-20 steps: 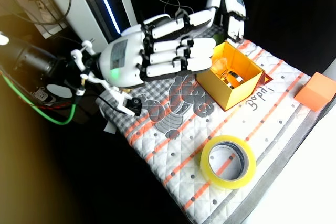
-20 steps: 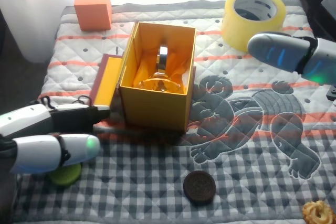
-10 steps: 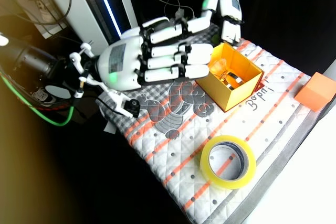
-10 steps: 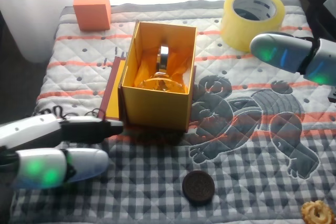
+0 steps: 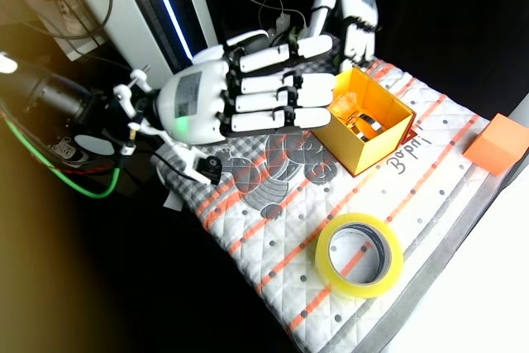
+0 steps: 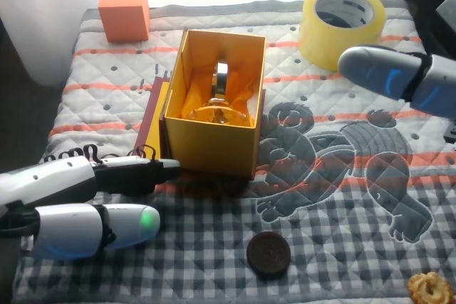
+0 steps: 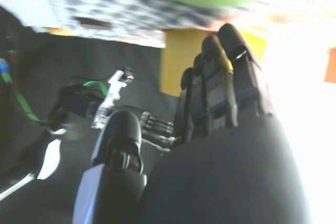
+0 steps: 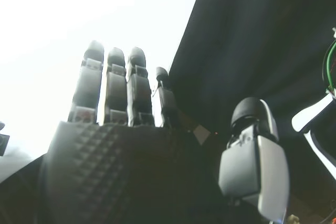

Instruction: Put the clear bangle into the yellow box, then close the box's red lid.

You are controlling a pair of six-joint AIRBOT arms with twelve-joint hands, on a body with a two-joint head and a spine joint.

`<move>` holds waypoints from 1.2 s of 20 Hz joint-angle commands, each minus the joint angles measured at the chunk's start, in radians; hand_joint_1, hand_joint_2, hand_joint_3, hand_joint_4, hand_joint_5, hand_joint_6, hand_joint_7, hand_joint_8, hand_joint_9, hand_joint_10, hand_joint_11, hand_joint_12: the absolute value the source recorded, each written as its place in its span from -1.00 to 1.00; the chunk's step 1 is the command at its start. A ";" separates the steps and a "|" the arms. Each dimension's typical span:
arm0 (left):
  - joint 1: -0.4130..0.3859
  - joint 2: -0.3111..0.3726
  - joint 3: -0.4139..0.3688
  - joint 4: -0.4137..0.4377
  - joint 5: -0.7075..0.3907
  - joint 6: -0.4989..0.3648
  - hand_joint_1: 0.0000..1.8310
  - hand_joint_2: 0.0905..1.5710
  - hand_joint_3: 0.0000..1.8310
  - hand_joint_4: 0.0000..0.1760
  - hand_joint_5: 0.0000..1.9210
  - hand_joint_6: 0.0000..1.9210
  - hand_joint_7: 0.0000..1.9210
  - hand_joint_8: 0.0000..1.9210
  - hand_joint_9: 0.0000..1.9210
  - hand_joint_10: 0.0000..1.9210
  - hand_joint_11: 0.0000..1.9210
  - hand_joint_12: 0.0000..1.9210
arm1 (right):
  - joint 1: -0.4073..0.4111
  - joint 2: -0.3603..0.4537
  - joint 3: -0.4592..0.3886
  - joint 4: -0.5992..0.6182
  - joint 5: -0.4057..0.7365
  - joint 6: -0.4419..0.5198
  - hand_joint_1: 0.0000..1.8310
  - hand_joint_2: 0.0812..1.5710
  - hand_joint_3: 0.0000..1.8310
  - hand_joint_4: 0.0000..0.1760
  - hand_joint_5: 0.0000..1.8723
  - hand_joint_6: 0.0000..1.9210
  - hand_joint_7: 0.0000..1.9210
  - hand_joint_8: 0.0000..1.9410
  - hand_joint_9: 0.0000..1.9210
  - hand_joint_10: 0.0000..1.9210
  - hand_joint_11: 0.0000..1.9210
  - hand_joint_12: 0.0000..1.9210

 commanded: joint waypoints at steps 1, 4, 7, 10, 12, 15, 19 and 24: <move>-0.013 0.000 0.001 -0.004 -0.098 -0.004 -0.86 0.69 -1.00 -1.00 -0.70 -1.00 -0.64 -0.99 -0.58 -1.00 -0.74 -0.33 | 0.006 0.004 0.002 0.002 0.118 0.007 -1.00 0.34 -1.00 0.34 -0.97 -1.00 -0.79 -0.99 -0.88 -0.99 -0.89 -0.95; -0.015 -0.004 0.011 -0.011 -0.097 -0.005 -0.90 0.71 -0.99 -1.00 -0.73 -1.00 -0.69 -1.00 -0.61 -1.00 -0.78 -0.34 | 0.006 0.004 0.000 0.002 0.118 0.010 -1.00 0.32 -1.00 0.41 -0.96 -0.99 -0.77 -0.98 -0.87 -0.99 -0.88 -0.95; -0.019 -0.016 0.024 -0.033 -0.101 -0.005 -0.87 0.71 -1.00 -1.00 -0.74 -1.00 -0.71 -1.00 -0.63 -1.00 -0.79 -0.37 | 0.003 0.004 0.001 0.003 0.118 0.011 -1.00 0.33 -0.99 0.26 -0.95 -1.00 -0.71 -1.00 -0.85 -1.00 -0.86 -0.94; -0.025 -0.024 0.031 -0.037 -0.102 -0.005 -0.89 0.71 -1.00 -1.00 -0.73 -1.00 -0.68 -1.00 -0.63 -1.00 -0.81 -0.37 | -0.001 0.004 0.001 0.004 0.117 0.012 -1.00 0.32 -1.00 0.39 -0.95 -1.00 -0.74 -1.00 -0.85 -1.00 -0.87 -0.94; -0.026 -0.030 0.036 -0.049 -0.110 -0.005 -0.93 0.70 -1.00 -1.00 -0.77 -1.00 -0.71 -1.00 -0.62 -1.00 -0.77 -0.37 | -0.001 0.003 0.001 0.005 0.117 0.013 -1.00 0.31 -1.00 0.32 -0.95 -1.00 -0.74 -1.00 -0.84 -1.00 -0.87 -0.94; -0.027 -0.038 0.044 -0.081 -0.133 -0.005 -0.95 0.71 -1.00 -1.00 -0.79 -0.99 -0.76 -1.00 -0.70 -1.00 -0.84 -0.39 | -0.003 0.003 0.001 0.005 0.117 0.015 -1.00 0.33 -1.00 0.39 -0.93 -0.99 -0.72 -0.99 -0.84 -1.00 -0.86 -0.94; -0.026 -0.039 0.046 -0.123 -0.174 -0.005 -0.88 0.72 -1.00 -1.00 -0.74 -0.99 -0.69 -0.99 -0.62 -0.98 -0.80 -0.36 | -0.008 0.004 0.000 0.010 0.117 0.019 -1.00 0.34 -0.99 0.23 -0.93 -0.99 -0.69 -0.99 -0.82 -0.99 -0.86 -0.94; -0.011 -0.015 0.044 -0.180 -0.246 -0.005 -0.90 0.70 -1.00 -1.00 -0.76 -0.99 -0.67 -0.99 -0.58 -1.00 -0.79 -0.35 | -0.015 0.006 -0.003 0.017 0.118 0.019 -1.00 0.35 -0.99 0.23 -0.91 -0.99 -0.65 -0.98 -0.81 -0.99 -0.87 -0.95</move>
